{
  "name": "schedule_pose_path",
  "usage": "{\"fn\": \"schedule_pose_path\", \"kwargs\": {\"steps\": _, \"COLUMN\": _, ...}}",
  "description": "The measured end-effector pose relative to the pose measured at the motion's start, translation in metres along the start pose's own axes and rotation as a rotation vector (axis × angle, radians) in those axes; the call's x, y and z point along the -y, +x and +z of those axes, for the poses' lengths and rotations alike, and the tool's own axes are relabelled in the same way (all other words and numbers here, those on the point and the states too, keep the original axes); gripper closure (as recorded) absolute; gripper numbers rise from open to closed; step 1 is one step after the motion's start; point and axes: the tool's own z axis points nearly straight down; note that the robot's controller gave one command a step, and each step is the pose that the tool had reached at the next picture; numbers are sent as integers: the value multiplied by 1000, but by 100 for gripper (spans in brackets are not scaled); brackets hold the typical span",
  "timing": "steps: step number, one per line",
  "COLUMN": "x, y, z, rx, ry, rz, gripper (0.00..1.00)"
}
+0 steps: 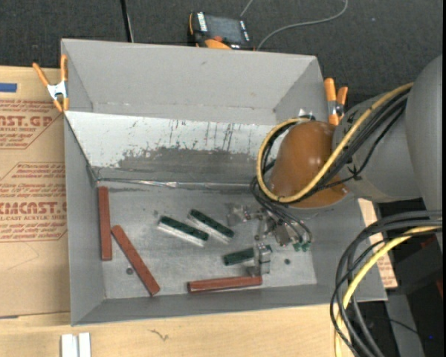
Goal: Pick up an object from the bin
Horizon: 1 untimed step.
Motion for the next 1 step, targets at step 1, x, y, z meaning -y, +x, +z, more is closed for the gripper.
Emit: {"fn": "schedule_pose_path", "kwargs": {"steps": 1, "x": 1, "y": -1, "z": -4, "rx": 3, "ry": 1, "rz": 1, "gripper": 100}}
